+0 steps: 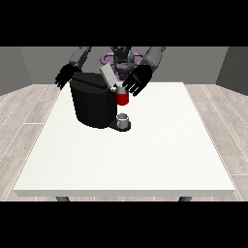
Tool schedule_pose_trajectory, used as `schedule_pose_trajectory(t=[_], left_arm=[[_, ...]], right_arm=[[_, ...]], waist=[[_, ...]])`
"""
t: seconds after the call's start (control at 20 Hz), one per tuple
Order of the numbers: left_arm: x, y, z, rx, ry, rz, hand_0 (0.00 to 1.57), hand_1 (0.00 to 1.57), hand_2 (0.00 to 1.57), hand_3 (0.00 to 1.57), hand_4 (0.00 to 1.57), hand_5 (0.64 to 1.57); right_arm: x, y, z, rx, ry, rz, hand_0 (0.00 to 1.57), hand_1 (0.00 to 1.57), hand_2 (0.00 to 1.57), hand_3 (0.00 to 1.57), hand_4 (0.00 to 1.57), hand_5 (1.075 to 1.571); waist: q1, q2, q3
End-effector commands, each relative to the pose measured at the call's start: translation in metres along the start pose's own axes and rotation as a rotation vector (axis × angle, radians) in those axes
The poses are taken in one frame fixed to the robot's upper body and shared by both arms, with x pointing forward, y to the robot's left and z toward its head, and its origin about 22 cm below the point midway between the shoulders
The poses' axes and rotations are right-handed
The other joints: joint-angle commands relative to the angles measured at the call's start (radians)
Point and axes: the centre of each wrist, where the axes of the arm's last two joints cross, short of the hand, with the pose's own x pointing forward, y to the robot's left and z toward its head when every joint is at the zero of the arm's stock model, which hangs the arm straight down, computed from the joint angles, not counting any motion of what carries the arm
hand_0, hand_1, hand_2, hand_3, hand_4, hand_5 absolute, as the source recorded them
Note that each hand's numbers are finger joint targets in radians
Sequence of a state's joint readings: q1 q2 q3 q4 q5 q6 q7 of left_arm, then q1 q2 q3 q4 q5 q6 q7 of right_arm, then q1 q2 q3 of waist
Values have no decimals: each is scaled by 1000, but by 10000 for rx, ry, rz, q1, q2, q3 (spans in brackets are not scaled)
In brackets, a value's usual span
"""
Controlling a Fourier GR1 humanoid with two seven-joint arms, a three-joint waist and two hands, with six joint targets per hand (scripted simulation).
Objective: Insert the coffee pod into the coffee machine and close the lid
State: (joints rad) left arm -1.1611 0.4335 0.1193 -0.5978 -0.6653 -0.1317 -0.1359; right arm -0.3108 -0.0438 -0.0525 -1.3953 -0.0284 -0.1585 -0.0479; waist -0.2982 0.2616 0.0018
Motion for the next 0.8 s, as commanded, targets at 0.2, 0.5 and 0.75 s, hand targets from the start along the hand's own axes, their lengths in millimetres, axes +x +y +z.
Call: schedule_pose_trajectory(t=[0.2,0.5,0.75], left_arm=[[9,-2,-4,-342,-7,-376,1056,1056,1108,937,393,1571],[-8,3,3,32,-135,-409,1064,1064,1117,952,360,1571],[-18,23,8,-452,-339,-1269,0,0,378,112,0,1571]], right_arm=[[0,7,0,-98,189,-44,0,0,0,0,408,1571],[4,5,2,-54,-17,-173,0,0,0,0,463,1571],[21,9,-6,157,-651,16,0,0,0,0,465,1571]], waist=[[131,-189,-17],[89,23,-19],[-24,436,-22]])
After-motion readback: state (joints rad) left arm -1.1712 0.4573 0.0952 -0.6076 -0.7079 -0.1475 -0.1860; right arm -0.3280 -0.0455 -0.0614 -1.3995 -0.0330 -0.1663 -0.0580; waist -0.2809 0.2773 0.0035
